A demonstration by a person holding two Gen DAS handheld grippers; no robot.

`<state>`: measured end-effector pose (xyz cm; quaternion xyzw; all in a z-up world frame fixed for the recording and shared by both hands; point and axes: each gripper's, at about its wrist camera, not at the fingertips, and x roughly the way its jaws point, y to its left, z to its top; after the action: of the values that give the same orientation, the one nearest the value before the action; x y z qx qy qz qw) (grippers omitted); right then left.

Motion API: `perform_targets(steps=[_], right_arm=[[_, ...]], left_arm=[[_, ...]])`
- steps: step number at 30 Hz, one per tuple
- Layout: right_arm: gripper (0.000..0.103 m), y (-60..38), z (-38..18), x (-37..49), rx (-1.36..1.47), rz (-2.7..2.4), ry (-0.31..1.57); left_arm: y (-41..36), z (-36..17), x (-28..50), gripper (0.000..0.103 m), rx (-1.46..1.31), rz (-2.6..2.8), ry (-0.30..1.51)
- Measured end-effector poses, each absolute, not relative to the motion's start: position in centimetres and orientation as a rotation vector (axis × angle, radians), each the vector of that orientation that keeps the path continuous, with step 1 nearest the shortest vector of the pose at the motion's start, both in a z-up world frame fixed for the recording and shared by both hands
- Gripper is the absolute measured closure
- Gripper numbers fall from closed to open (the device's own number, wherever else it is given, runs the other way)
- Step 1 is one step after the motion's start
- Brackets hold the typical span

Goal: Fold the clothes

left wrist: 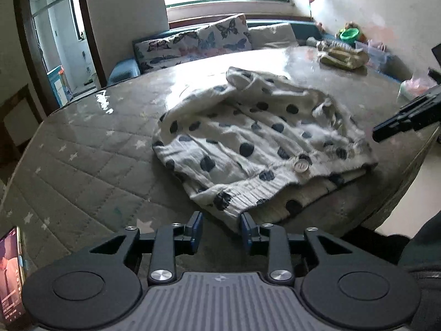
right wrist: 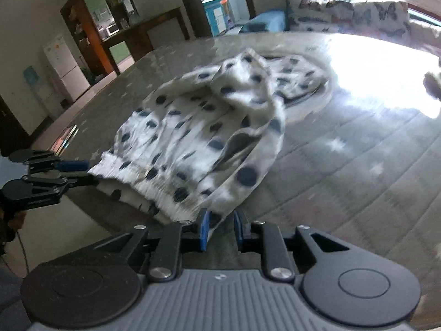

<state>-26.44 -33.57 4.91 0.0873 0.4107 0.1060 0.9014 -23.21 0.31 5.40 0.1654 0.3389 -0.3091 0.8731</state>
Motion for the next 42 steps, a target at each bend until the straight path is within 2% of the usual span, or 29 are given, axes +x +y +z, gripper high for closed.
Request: perform_targets(steps=[6,14,23,31,37,39,42], right_arm=[[0.084,-32.9,6.2,-24.6,0.130,0.235,0.758],[0.084,-29.2,3.8,-22.0,0.044,0.338,0.812],[0.084,-29.4,2.7,-22.3,0.054,0.344,0.873],[0.084,-33.0,7.0,-20.8,0.088,0.276,0.805],[0.083,-34.7,9.5,-15.9,0.107,0.230,0.750],[0.082,-35.1,10.2,-13.4,0.134,0.226,0.737],[0.070,-35.3,10.6,-9.6,0.192,0.231,0.737]], left_arm=[[-0.2,7.5,-21.8,0.071,0.242,-0.643,0.684],[-2.4,10.5,-20.7,0.071,0.241,-0.694,0.582],[-9.7,6.8,-17.2,0.071,0.242,-0.776,0.661],[-11.3,2.6,-16.7,0.070,0.277,-0.802,0.752],[-11.0,2.4,-17.1,0.069,0.278,-0.810,0.735],[-10.9,2.3,-17.2,0.069,0.280,-0.813,0.733],[-10.8,2.4,-17.3,0.069,0.280,-0.816,0.730]])
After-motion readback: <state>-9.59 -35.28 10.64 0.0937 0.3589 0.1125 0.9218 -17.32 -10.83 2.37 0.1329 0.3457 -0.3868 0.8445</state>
